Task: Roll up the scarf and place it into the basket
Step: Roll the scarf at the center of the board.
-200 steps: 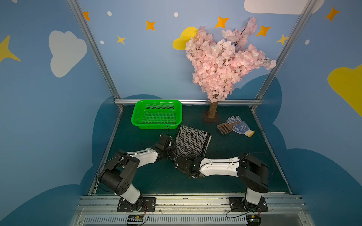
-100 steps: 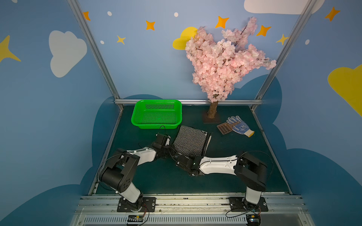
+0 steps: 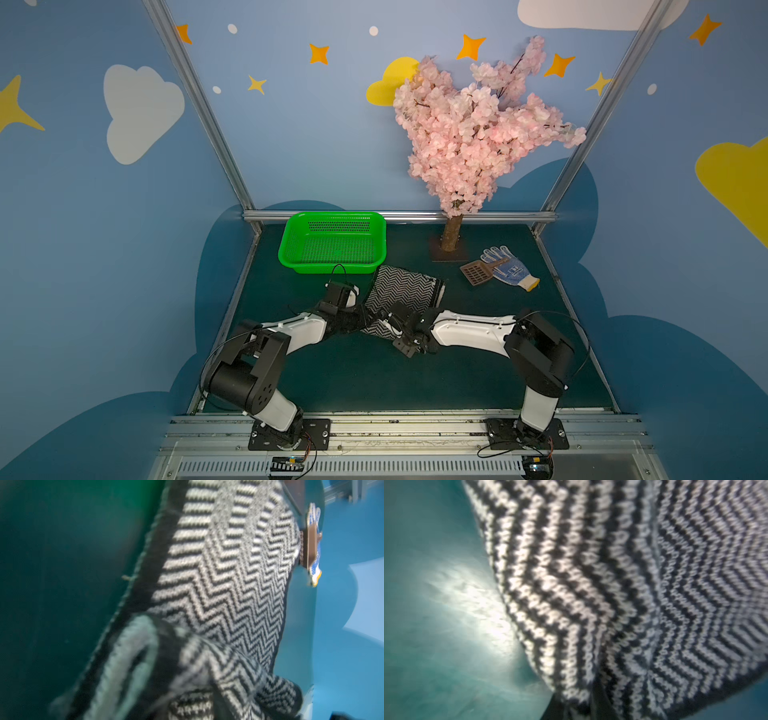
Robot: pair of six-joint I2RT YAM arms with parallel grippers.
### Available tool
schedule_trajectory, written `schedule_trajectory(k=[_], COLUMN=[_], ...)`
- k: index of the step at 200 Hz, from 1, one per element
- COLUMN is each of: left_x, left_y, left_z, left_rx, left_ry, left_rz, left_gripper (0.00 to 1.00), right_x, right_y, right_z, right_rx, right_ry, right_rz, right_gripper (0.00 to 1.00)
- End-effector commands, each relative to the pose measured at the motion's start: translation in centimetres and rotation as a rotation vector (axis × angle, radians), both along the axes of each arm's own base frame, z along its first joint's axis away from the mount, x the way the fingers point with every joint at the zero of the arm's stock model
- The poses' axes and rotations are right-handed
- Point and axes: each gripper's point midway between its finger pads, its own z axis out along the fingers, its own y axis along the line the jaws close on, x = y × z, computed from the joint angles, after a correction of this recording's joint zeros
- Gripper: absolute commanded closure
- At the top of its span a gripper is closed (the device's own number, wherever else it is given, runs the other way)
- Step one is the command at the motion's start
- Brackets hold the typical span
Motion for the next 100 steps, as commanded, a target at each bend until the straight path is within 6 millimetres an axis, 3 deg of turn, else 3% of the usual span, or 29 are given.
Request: schedule_trajectory(k=[1,49,58,66,70,100], left_x=[-0.3,-0.4,-0.6,-0.7,-0.8,-1.8], left_y=[2.6,4.1,4.5,4.8,4.9,5.5], left_z=[0.0,3.8,4.1,4.4,4.5,4.6], left_rx=[0.13,0.175,0.186,0.192,0.189,0.177], left_ry=[-0.01,-0.146,-0.16,-0.176,-0.185,-0.224], left_rz=[0.044,0.069,0.079,0.089,0.092,0.115], left_gripper=[0.46,0.21,0.12,0.09,0.01,0.0], right_x=[-4.8,-4.4,-4.2,-4.0,-3.9,-2.6], right_y=[0.7,2.3,2.2,2.2,2.2,1.6], right_z=[-0.3,3.7,4.2,4.6,4.7,5.8], right_rx=[0.071,0.278,0.314,0.349,0.368,0.517], right_ry=[0.332,0.55,0.591,0.625,0.645,0.778], right_rz=[0.014,-0.074,-0.087,-0.099,-0.103,-0.151], right_gripper=[0.87,0.86,0.85,0.85,0.85,0.85])
